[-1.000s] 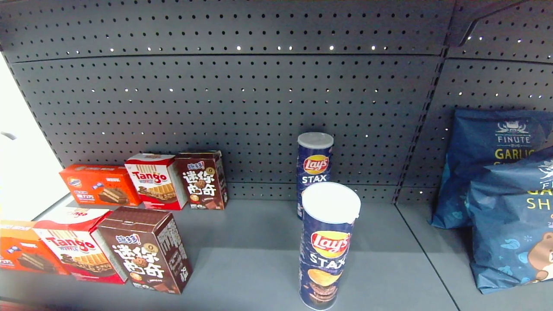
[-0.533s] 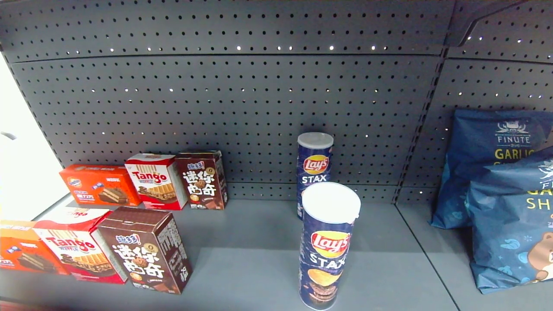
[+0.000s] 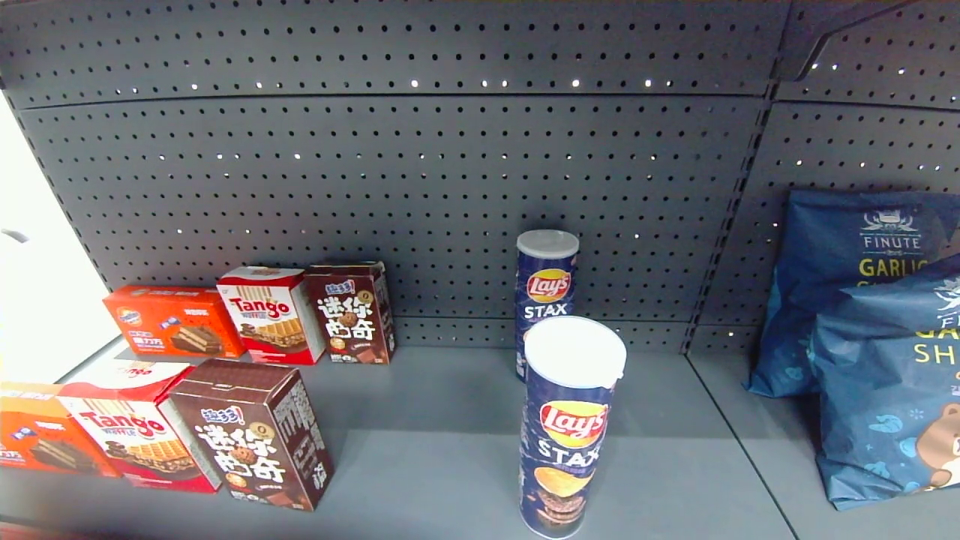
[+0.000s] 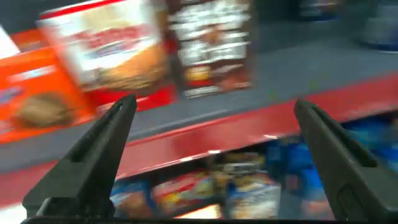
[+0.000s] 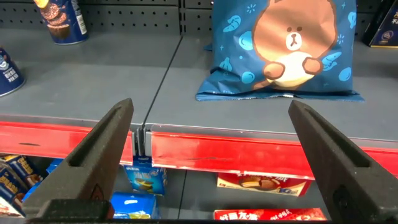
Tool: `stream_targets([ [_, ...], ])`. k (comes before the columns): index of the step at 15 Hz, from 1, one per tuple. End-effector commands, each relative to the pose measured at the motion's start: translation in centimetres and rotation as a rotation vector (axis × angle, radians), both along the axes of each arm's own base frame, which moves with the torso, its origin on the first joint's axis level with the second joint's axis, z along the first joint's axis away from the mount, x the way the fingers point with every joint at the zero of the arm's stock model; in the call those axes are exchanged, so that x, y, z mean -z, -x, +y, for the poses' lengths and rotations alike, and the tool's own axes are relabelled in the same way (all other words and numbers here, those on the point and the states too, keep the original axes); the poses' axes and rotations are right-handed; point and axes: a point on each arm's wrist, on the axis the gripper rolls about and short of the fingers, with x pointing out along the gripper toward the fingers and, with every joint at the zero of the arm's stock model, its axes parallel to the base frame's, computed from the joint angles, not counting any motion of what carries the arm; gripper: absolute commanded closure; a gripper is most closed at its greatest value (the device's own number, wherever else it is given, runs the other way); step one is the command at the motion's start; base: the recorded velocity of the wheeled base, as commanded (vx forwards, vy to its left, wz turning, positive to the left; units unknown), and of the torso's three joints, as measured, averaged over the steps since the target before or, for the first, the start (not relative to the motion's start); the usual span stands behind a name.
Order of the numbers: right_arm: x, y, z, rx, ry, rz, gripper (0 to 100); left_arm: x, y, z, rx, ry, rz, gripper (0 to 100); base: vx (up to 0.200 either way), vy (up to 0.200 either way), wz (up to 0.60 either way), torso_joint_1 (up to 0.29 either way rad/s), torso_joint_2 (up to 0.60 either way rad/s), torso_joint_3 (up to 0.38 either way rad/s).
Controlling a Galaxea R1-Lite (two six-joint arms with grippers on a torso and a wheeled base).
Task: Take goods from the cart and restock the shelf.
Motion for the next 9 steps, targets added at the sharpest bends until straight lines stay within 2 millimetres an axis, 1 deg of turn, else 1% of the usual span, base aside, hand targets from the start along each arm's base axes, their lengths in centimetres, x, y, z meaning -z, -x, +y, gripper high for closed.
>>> stream_targets([
  [1, 0.00, 0.00, 0.00, -0.001, 0.000, 0.000, 0, 0.24, -0.13, 0.09, -0.041, -0.024, -0.011, 0, 0.000, 0.000, 0.00, 0.000, 0.00, 0.000],
  [3, 0.00, 0.00, 0.00, -0.001, 0.000, 0.000, 0, 0.40, -0.12, 0.04, -0.017, -0.006, 0.007, 0, 0.000, 0.000, 0.00, 0.000, 0.00, 0.000],
  [4, 0.00, 0.00, 0.00, -0.001, 0.002, 0.000, 0, 0.55, -0.07, -0.10, 0.050, 0.026, 0.033, 0, 0.000, 0.000, 0.00, 0.000, 0.00, 0.000],
  [6, 0.00, 0.00, 0.00, -0.001, 0.002, 0.000, 0, 0.51, -0.12, 0.01, -0.002, 0.024, 0.023, 0, 0.000, 0.000, 0.00, 0.000, 0.00, 0.000],
  [8, 0.00, 0.00, 0.00, -0.001, 0.002, 0.000, 0, 0.47, -0.14, 0.22, -0.100, 0.019, 0.018, 0, 0.000, 0.000, 0.00, 0.000, 0.00, 0.000],
  [9, 0.00, 0.00, 0.00, -0.001, 0.000, 0.000, 0, 0.47, -0.14, 0.21, -0.095, 0.021, 0.018, 0, 0.000, 0.000, 0.00, 0.000, 0.00, 0.000],
])
